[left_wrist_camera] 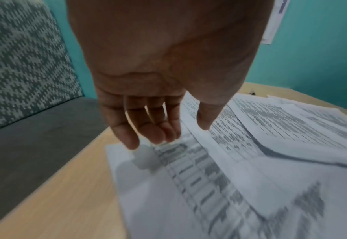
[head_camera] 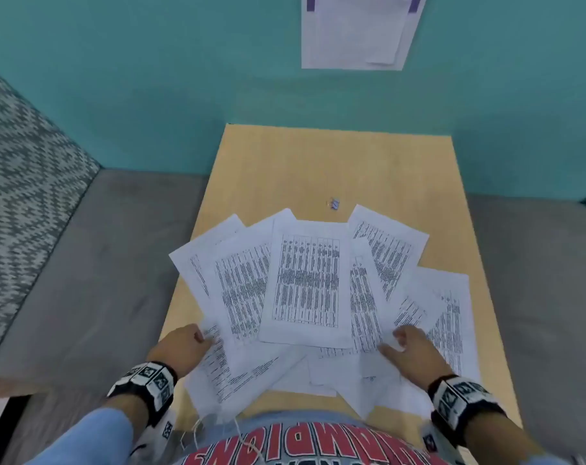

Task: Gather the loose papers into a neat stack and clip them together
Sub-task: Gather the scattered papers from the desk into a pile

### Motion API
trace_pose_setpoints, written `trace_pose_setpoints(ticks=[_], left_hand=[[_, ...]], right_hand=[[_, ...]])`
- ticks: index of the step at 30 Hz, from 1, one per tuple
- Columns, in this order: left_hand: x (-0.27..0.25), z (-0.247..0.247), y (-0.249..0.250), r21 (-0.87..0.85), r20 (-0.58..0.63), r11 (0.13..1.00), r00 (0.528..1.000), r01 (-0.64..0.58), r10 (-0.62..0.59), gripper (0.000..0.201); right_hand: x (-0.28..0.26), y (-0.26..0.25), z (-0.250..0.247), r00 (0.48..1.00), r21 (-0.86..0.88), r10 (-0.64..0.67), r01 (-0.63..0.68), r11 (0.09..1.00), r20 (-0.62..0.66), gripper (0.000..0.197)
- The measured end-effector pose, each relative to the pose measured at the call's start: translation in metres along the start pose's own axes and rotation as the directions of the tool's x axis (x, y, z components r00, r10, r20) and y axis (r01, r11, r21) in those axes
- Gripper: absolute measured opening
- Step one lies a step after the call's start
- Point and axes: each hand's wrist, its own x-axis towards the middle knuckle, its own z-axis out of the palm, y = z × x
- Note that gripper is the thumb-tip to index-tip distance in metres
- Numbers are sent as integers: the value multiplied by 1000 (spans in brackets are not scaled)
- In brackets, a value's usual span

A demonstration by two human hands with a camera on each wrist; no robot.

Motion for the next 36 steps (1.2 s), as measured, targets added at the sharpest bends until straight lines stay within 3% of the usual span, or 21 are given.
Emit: trace_pose_setpoints(ticks=[6,12,15,18,22,24,27,31,36], left_hand=[[30,-19,7,-218,-6,966,990,136,-141,46],[69,-21,-6,-542,60,790,951,285,-302,52],[86,-23,-14,-624,84,697,916,354,-391,87],[98,-23,-10,-619,74,693,906,369,-417,106],[104,-25,14,-595,24,736,923,323,-385,114],[103,-27,29,-543,-3,778,926,316,-378,103],[99,-28,47,-454,-17,844,944,286,-329,91],[96,-22,65,-245,-123,959,977,141,-175,69],[97,-22,79,-392,-144,919,984,43,-108,61]], right_hand=[[68,-56,-1,979,-81,109,-124,989,-174,113],[96,-76,22,961,-111,152,-181,977,-231,121],[103,-78,26,953,-109,185,-216,970,-240,121],[109,-82,21,946,-130,218,-254,958,-241,119],[118,-85,16,956,84,235,-223,971,-176,108],[120,-88,16,963,117,227,-211,970,-146,96],[119,-95,20,973,25,192,-190,981,-126,78],[116,-104,29,983,209,109,-77,975,-145,39],[119,-111,32,991,242,40,-9,970,-127,40]])
